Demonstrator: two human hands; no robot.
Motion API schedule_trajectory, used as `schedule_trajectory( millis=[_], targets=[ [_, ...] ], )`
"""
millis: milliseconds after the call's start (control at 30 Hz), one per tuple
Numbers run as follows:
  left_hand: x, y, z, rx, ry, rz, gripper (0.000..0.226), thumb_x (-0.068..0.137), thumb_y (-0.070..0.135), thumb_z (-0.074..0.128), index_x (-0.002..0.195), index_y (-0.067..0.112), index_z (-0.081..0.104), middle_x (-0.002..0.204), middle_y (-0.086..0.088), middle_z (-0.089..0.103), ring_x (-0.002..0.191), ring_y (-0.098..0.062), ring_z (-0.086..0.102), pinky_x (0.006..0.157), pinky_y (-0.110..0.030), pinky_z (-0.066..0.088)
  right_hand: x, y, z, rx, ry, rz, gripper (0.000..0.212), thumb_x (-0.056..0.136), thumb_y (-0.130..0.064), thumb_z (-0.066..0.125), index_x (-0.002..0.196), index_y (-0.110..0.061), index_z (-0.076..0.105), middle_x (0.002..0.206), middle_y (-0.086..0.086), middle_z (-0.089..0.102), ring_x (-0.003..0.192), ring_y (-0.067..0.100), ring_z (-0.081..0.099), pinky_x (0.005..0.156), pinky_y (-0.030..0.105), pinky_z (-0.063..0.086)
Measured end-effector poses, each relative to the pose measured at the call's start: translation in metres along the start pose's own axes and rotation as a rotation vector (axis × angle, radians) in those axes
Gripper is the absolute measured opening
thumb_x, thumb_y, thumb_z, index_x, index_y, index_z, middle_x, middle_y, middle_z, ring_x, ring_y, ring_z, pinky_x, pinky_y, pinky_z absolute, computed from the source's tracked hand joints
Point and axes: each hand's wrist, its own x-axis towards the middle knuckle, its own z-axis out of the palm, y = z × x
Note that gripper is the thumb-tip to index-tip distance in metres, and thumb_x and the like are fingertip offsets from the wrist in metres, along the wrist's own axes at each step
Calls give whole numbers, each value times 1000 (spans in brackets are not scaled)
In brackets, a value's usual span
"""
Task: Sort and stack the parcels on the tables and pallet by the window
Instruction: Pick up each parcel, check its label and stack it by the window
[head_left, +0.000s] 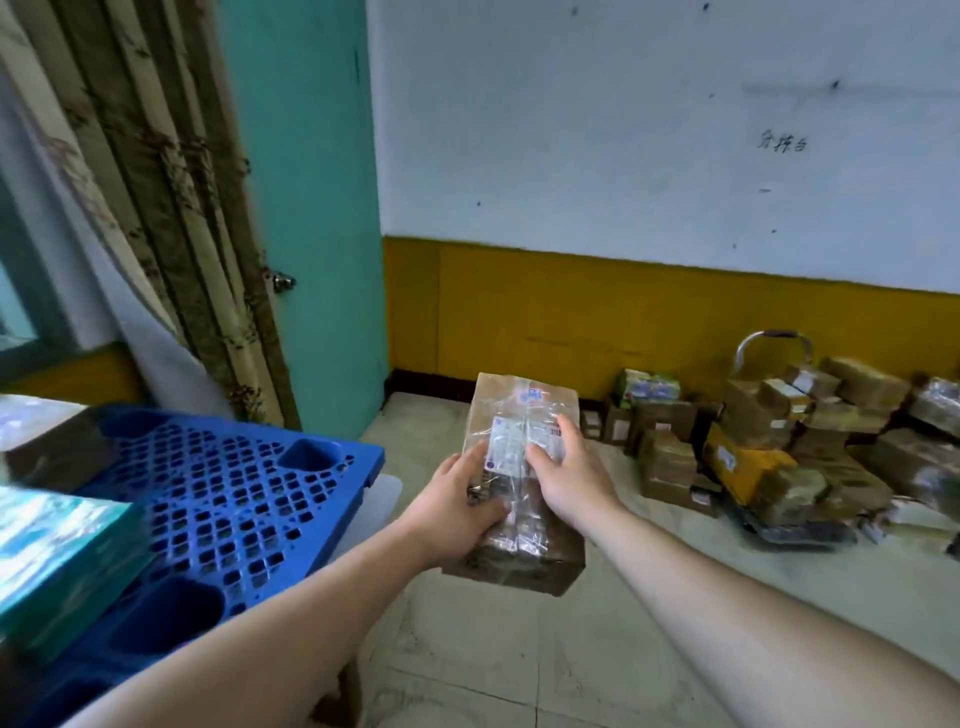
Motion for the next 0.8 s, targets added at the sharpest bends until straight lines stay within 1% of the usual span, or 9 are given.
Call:
schedule_trajectory(
  millis=[100,133,200,300,400,533,667,733,800],
  targets=[
    [33,-34,-44,19,92,-61,77,88,35,63,148,44,16,149,6,32,130,-16,41,106,-28,35,49,-43,43,-7,-98,-95,70,95,-55,49,155,-34,19,155,5,35,135,27,44,105,38,39],
    [42,-47,-60,16,119,-71,77,85,37,64,146,47,19,148,7,34,129,-15,43,108,-32,37,63,-58,59,1,-127,-122,70,95,-55,49,155,-34,19,155,6,36,134,28,44,107,39,40],
    [59,-77,-93,9,165,-100,78,80,41,64,145,48,21,147,9,37,126,-15,47,107,-40,41,88,-89,96,26,-177,-175,70,95,-55,49,155,-34,19,155,6,36,136,28,43,108,39,39],
    [75,-120,-142,9,239,-138,80,73,47,60,144,49,22,146,11,39,128,-12,45,108,-42,40,116,-138,152,37,-242,-243,69,96,-53,49,155,-34,19,156,7,34,139,29,39,107,38,35],
    [83,-150,-187,34,348,-209,83,72,52,61,145,48,21,148,11,37,132,-13,42,110,-40,38,139,-184,201,36,-324,-322,70,96,-54,48,155,-34,18,158,6,32,141,28,37,109,39,34],
    [87,-181,-234,84,494,-329,79,87,34,65,151,35,18,152,7,29,137,-15,35,113,-32,30,164,-236,260,85,-464,-409,71,95,-54,50,155,-34,19,154,7,37,137,29,41,110,41,36],
    [88,-207,-262,93,608,-465,82,86,34,67,151,34,17,155,5,27,137,-14,35,113,-34,31,179,-272,314,115,-606,-501,72,92,-55,52,154,-35,21,152,7,41,134,29,45,110,43,37],
    [89,-214,-268,76,680,-544,82,86,35,67,151,33,17,154,5,26,136,-14,36,112,-31,31,185,-286,338,131,-697,-542,73,92,-56,51,154,-36,20,153,7,40,135,29,44,110,42,36],
    [91,-216,-269,28,767,-602,84,85,34,68,152,33,17,153,5,28,133,-13,38,110,-28,33,192,-299,359,170,-792,-588,77,89,-57,53,154,-36,20,153,9,41,135,29,44,112,46,36]
  ],
)
